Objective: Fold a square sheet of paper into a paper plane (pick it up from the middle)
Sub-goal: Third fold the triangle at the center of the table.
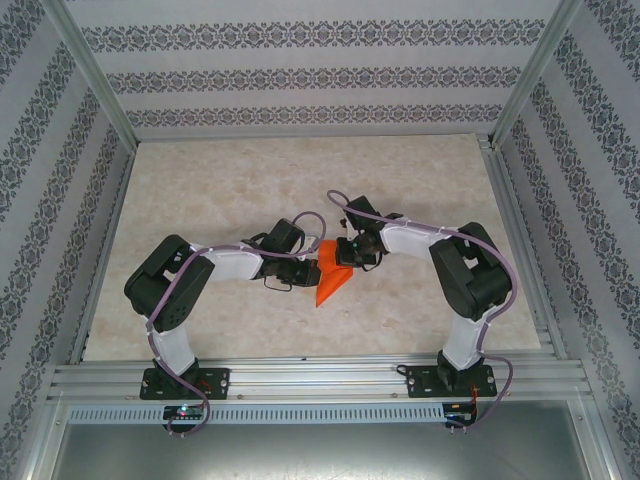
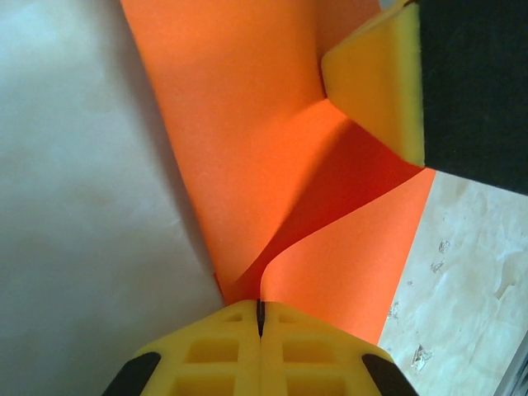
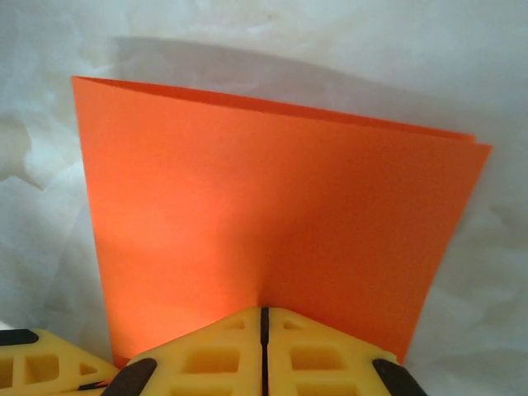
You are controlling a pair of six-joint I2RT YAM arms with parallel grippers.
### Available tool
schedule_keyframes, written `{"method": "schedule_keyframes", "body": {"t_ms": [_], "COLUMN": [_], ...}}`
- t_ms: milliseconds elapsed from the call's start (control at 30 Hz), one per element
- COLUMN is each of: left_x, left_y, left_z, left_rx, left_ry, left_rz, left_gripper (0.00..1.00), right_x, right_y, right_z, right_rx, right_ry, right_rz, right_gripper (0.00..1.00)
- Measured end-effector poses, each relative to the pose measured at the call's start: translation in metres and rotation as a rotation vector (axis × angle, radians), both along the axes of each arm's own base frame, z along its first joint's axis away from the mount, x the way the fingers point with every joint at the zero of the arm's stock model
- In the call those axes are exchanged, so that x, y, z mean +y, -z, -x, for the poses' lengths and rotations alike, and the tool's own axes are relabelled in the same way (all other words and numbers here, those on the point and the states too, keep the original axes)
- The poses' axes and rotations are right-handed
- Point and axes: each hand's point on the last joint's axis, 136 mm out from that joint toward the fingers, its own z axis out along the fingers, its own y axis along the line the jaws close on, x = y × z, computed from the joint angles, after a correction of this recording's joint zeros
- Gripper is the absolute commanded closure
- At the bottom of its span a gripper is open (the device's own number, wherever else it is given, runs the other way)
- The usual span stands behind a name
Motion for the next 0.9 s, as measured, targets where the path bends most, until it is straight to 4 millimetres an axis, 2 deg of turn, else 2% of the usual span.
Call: {"method": "schedule_keyframes", "body": {"t_ms": [567,900], "left_x": [-0.0016,-0.0017], "left_y": [-0.0051,0.0013], "left_z": [-0.0043,-0.0062], "left_rx": [-0.019,-0.008], "left_ry": [0.019,0.024], "left_rz": [-0.008,-0.019], "left_gripper": [0.98,0.98], "right_x": [0.0013,0.0014], "right_y": [0.0005,0.0005], "right_z": [-0.0002,-0.0002], "right_rx": [-0.005,-0.005], "right_ry": [-0.041,-0.042], "right_rz": [0.007,0.007], "right_gripper": [0.93,0.93]}}
